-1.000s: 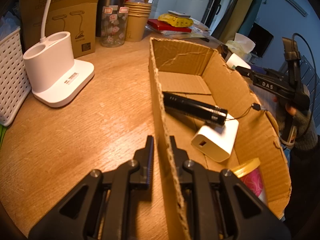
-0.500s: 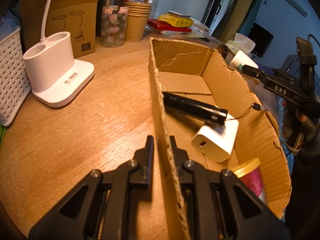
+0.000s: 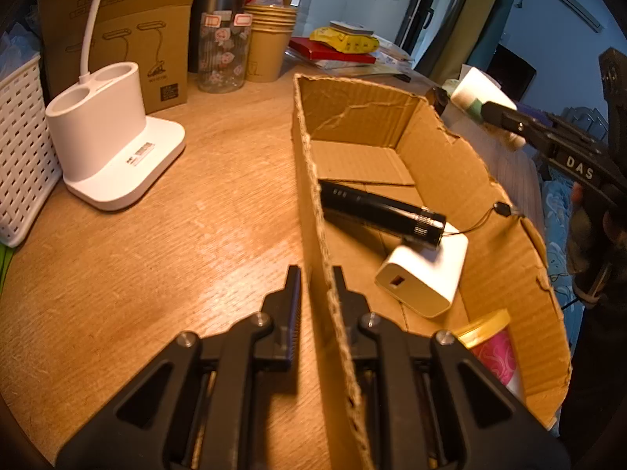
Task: Organize rigid objects
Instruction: 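Carry the pill bottle into the box and release it on the flashlight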
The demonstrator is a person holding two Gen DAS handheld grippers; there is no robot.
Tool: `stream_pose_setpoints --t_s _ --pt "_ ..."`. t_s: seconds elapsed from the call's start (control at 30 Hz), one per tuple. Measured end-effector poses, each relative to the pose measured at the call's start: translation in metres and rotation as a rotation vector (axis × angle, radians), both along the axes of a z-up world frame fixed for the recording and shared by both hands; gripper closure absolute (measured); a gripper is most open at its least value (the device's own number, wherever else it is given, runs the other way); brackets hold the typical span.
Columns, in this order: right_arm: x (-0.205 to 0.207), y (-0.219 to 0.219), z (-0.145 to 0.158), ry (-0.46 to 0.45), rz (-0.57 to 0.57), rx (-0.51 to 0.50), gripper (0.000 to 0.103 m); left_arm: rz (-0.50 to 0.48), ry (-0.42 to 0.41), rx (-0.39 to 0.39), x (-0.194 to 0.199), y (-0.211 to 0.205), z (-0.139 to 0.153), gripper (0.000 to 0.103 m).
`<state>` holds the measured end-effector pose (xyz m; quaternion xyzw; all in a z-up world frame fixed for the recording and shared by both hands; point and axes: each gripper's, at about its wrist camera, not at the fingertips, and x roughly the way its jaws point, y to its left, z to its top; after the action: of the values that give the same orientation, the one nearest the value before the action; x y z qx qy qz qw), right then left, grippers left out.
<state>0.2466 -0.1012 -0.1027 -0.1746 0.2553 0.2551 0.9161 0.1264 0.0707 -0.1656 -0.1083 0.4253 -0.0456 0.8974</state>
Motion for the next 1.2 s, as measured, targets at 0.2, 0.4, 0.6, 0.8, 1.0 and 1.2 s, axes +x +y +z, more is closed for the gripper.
stream_pose_setpoints --t_s 0.2,0.4,0.6,0.8,1.0,1.2 --pt "-0.007 0.014 0.002 0.0 0.036 0.009 0.053 0.0 0.0 0.0 0.0 0.0 0.0 0.088" --pt "-0.011 0.028 0.006 -0.003 0.071 0.017 0.053 0.0 0.0 0.0 0.0 0.0 0.0 0.088" --pt "-0.019 0.046 0.006 -0.006 0.133 0.015 0.053 0.0 0.0 0.0 0.0 0.0 0.0 0.088" --pt "-0.023 0.07 -0.006 0.025 0.19 -0.008 0.053 0.0 0.0 0.0 0.0 0.0 0.0 0.088" --pt "-0.023 0.094 -0.033 0.071 0.23 -0.069 0.053 0.0 0.0 0.0 0.0 0.0 0.0 0.088" --pt "-0.024 0.103 -0.039 0.073 0.246 -0.124 0.053 -0.002 0.0 0.0 0.0 0.0 0.0 0.088"
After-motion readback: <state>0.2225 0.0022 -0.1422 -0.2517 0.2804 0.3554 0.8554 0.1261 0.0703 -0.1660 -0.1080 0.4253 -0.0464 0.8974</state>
